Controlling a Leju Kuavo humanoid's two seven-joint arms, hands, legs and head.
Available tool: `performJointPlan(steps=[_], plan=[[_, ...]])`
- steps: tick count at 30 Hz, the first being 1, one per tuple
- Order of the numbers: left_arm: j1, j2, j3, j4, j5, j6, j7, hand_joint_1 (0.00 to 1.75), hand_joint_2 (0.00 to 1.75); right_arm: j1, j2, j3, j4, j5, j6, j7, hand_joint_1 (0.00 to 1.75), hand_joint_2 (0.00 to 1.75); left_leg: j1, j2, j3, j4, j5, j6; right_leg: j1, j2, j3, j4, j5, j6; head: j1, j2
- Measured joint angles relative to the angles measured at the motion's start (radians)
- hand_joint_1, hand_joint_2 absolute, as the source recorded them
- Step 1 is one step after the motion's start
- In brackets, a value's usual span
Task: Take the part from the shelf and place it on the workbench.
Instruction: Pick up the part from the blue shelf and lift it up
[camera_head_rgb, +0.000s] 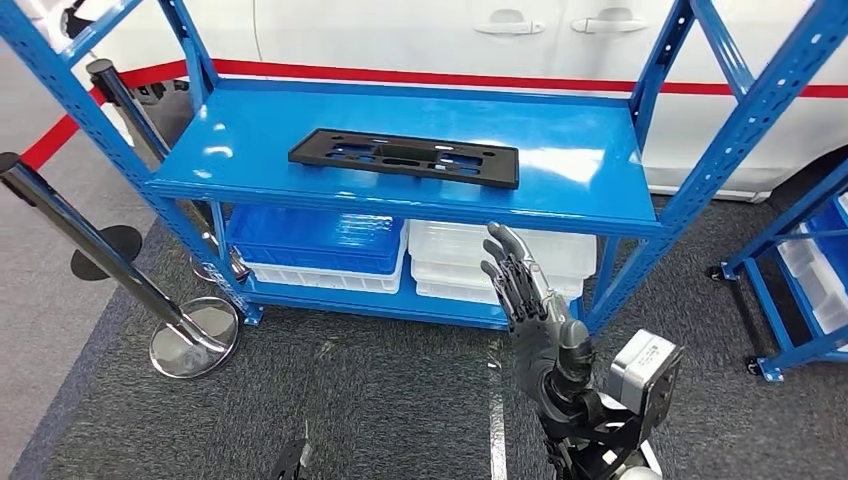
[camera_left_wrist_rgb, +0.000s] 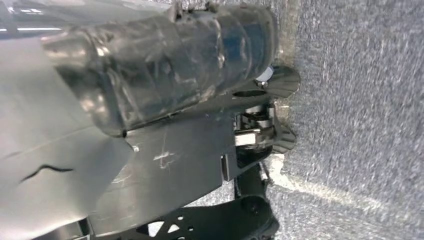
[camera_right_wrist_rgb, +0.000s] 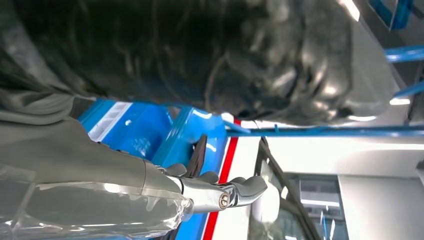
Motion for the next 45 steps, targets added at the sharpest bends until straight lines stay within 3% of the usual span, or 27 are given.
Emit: performJointPlan(steps=[2, 4, 6, 8, 9, 10, 11, 12, 14, 16, 19, 21, 25, 26, 27, 29, 31, 35, 37, 38, 40, 42, 43, 44, 45], plan=[[-0.001, 0.000, 0.000, 0.000, -0.002, 0.000, 0.001, 0.00, 0.00, 0.001, 0.000, 0.000, 0.001, 0.000, 0.000, 0.003, 0.00, 0.00, -0.009, 0.005, -0.005, -0.007, 0.000, 0.011, 0.002, -0.017, 0.005, -0.003, -0.002, 0.011, -0.002, 0.000], [0.002, 0.000, 0.000, 0.000, -0.002, 0.002, -0.001, 0.00, 0.00, 0.001, 0.000, 0.000, 0.002, 0.000, -0.003, 0.005, 0.00, 0.00, -0.007, -0.012, 0.001, -0.013, 0.024, 0.022, 0.001, -0.030, 0.013, -0.003, -0.010, 0.023, -0.002, 0.000], [0.003, 0.000, 0.000, 0.000, -0.002, 0.003, -0.010, 0.00, 0.00, 0.001, 0.000, 0.000, 0.002, 0.000, -0.006, 0.006, 0.00, 0.00, -0.002, -0.031, 0.011, -0.025, 0.033, 0.031, -0.003, -0.001, 0.005, 0.029, -0.038, 0.033, 0.000, 0.000], [0.001, 0.000, 0.000, 0.000, -0.002, 0.003, -0.019, 0.00, 0.00, 0.003, 0.000, 0.000, 0.002, 0.000, -0.010, 0.006, 0.00, 0.00, -0.001, -0.048, 0.013, -0.030, 0.039, 0.039, -0.005, 0.045, -0.040, 0.131, -0.096, 0.036, 0.006, 0.000], [0.000, -0.001, -0.001, 0.000, -0.001, 0.003, -0.021, 0.00, 0.00, 0.005, 0.000, 0.000, 0.002, 0.000, -0.013, 0.007, 0.00, 0.00, -0.002, -0.056, 0.011, -0.029, 0.040, 0.042, -0.004, 0.057, -0.071, 0.194, -0.123, 0.035, 0.007, 0.000], [0.000, -0.001, -0.001, 0.000, -0.001, 0.003, -0.023, 0.00, 0.00, 0.007, 0.000, 0.000, 0.003, -0.001, -0.014, 0.008, 0.00, 0.00, -0.003, -0.064, 0.009, -0.028, 0.041, 0.044, -0.002, 0.062, -0.096, 0.242, -0.136, 0.033, 0.008, 0.000], [0.000, -0.001, -0.002, 0.000, -0.001, 0.003, -0.025, 0.00, 0.00, 0.009, 0.000, 0.000, 0.004, -0.001, -0.016, 0.008, 0.00, 0.00, -0.004, -0.071, 0.008, -0.026, 0.041, 0.044, -0.001, 0.065, -0.108, 0.260, -0.131, 0.031, 0.009, 0.000], [0.000, -0.002, -0.004, 0.000, -0.001, 0.002, -0.027, 0.00, 0.00, 0.011, 0.000, 0.000, 0.004, -0.003, -0.017, 0.009, 0.00, 0.00, -0.005, -0.078, 0.008, -0.024, 0.040, 0.044, 0.001, 0.067, -0.102, 0.240, -0.107, 0.028, 0.009, 0.000], [0.001, -0.002, -0.010, 0.000, -0.001, 0.000, -0.031, 0.00, 0.00, 0.012, 0.000, 0.000, 0.004, -0.013, -0.017, 0.004, 0.00, 0.00, -0.006, -0.089, 0.009, -0.018, 0.037, 0.042, 0.003, 0.072, -0.050, 0.120, -0.041, 0.020, 0.009, 0.000], [0.000, -0.002, -0.014, 0.000, 0.001, -0.002, -0.032, 0.00, 0.00, 0.013, 0.000, 0.000, 0.004, -0.038, -0.015, -0.012, 0.00, 0.00, -0.008, -0.095, 0.004, -0.009, 0.032, 0.034, 0.006, 0.079, -0.006, 0.023, -0.007, 0.014, 0.008, 0.000], [0.003, -0.002, -0.017, 0.000, 0.004, -0.003, -0.032, 0.00, 0.00, 0.016, 0.001, 0.000, 0.004, -0.075, -0.008, -0.035, 0.00, 0.00, -0.009, -0.096, -0.004, -0.008, 0.029, 0.021, 0.008, 0.082, 0.001, 0.000, -0.004, 0.004, 0.007, 0.000], [0.003, -0.001, -0.017, 0.000, 0.004, -0.004, -0.032, 0.00, 0.00, 0.016, 0.002, 0.000, 0.004, -0.085, -0.004, -0.042, 0.00, 0.00, -0.010, -0.086, -0.018, 0.021, 0.008, 0.012, 0.004, 0.079, 0.006, -0.007, -0.003, -0.004, 0.003, 0.000], [0.003, -0.001, -0.017, 0.000, 0.006, -0.007, -0.032, 0.00, 0.00, 0.020, 0.005, 0.000, 0.004, -0.091, -0.001, -0.042, 0.00, 0.00, 0.000, -0.065, -0.138, 0.255, -0.088, -0.007, 0.005, 0.069, 0.013, -0.010, -0.010, -0.013, -0.004, 0.000], [0.003, -0.001, -0.017, 0.000, 0.006, -0.008, -0.032, 0.00, 0.00, 0.021, 0.006, 0.000, 0.004, -0.093, -0.001, -0.042, 0.00, 0.00, 0.001, -0.064, -0.155, 0.282, -0.087, -0.009, 0.006, 0.067, 0.016, -0.009, -0.013, -0.012, -0.005, 0.000], [0.003, -0.002, -0.017, 0.000, 0.007, -0.009, -0.032, 0.00, 0.00, 0.023, 0.006, 0.000, 0.004, -0.096, -0.001, -0.043, 0.00, 0.00, 0.001, -0.063, -0.152, 0.271, -0.066, -0.007, 0.007, 0.066, 0.020, -0.009, -0.016, -0.012, -0.005, 0.000], [0.005, -0.002, -0.017, 0.000, 0.009, -0.012, -0.032, 0.00, 0.00, 0.025, 0.006, 0.000, 0.004, -0.100, -0.001, -0.044, 0.00, 0.00, 0.000, -0.059, -0.093, 0.148, 0.008, 0.002, 0.007, 0.065, 0.034, -0.010, -0.025, -0.011, -0.005, 0.000], [0.003, -0.001, -0.017, 0.001, 0.011, -0.016, -0.032, 0.00, 0.00, 0.028, 0.008, 0.000, 0.004, -0.102, -0.001, -0.045, 0.00, 0.00, -0.009, -0.051, -0.029, 0.025, 0.041, 0.017, 0.008, 0.064, 0.045, -0.014, -0.034, -0.004, -0.004, 0.000], [0.005, 0.000, -0.018, 0.001, 0.012, -0.018, -0.031, 0.00, 0.00, 0.036, 0.009, 0.000, 0.004, -0.104, -0.001, -0.046, 0.00, 0.00, -0.019, -0.052, 0.015, -0.042, 0.026, 0.045, 0.002, 0.060, 0.060, -0.010, -0.031, 0.017, -0.003, 0.000], [0.008, 0.000, -0.018, 0.001, 0.012, -0.020, -0.030, 0.00, 0.00, 0.038, 0.010, 0.000, 0.004, -0.106, -0.001, -0.047, 0.00, 0.00, -0.015, -0.056, 0.050, -0.055, 0.018, 0.056, 0.002, 0.062, 0.042, 0.042, -0.045, 0.024, 0.001, 0.000], [0.007, 0.000, -0.018, 0.001, 0.012, -0.020, -0.030, 0.00, 0.00, 0.039, 0.010, 0.000, 0.003, -0.108, -0.001, -0.047, 0.00, 0.00, -0.013, -0.057, 0.067, -0.058, 0.011, 0.060, 0.002, 0.065, 0.012, 0.094, -0.062, 0.028, 0.005, 0.000], [0.005, 0.000, -0.019, 0.001, 0.012, -0.022, -0.031, 0.00, 0.00, 0.042, 0.010, -0.001, 0.004, -0.113, -0.001, -0.047, 0.00, 0.00, -0.013, -0.059, 0.088, -0.059, -0.006, 0.066, 0.001, 0.069, -0.077, 0.216, -0.103, 0.034, 0.011, 0.000], [0.008, 0.000, -0.019, 0.001, 0.012, -0.023, -0.031, 0.00, 0.00, 0.046, 0.010, -0.001, 0.004, -0.117, -0.001, -0.048, 0.00, 0.00, -0.011, -0.064, 0.113, -0.059, -0.028, 0.064, -0.002, 0.070, -0.145, 0.266, -0.123, 0.040, 0.012, 0.000], [0.010, 0.000, -0.019, 0.001, 0.013, -0.023, -0.031, 0.00, 0.00, 0.047, 0.010, -0.001, 0.004, -0.117, -0.001, -0.048, 0.00, 0.00, -0.009, -0.066, 0.127, -0.059, -0.040, 0.062, -0.004, 0.069, -0.155, 0.247, -0.113, 0.042, 0.012, 0.000], [0.012, 0.000, -0.019, 0.001, 0.013, -0.023, -0.031, 0.00, 0.00, 0.047, 0.010, -0.001, 0.004, -0.117, -0.001, -0.048, 0.00, 0.00, -0.006, -0.067, 0.144, -0.059, -0.053, 0.057, -0.006, 0.069, -0.151, 0.201, -0.085, 0.044, 0.012, 0.000], [0.013, 0.000, -0.019, 0.001, 0.013, -0.023, -0.031, 0.00, 0.00, 0.048, 0.010, -0.001, 0.005, -0.118, -0.001, -0.048, 0.00, 0.00, -0.005, -0.069, 0.161, -0.058, -0.069, 0.052, -0.008, 0.069, -0.140, 0.134, -0.025, 0.046, 0.014, 0.000]])
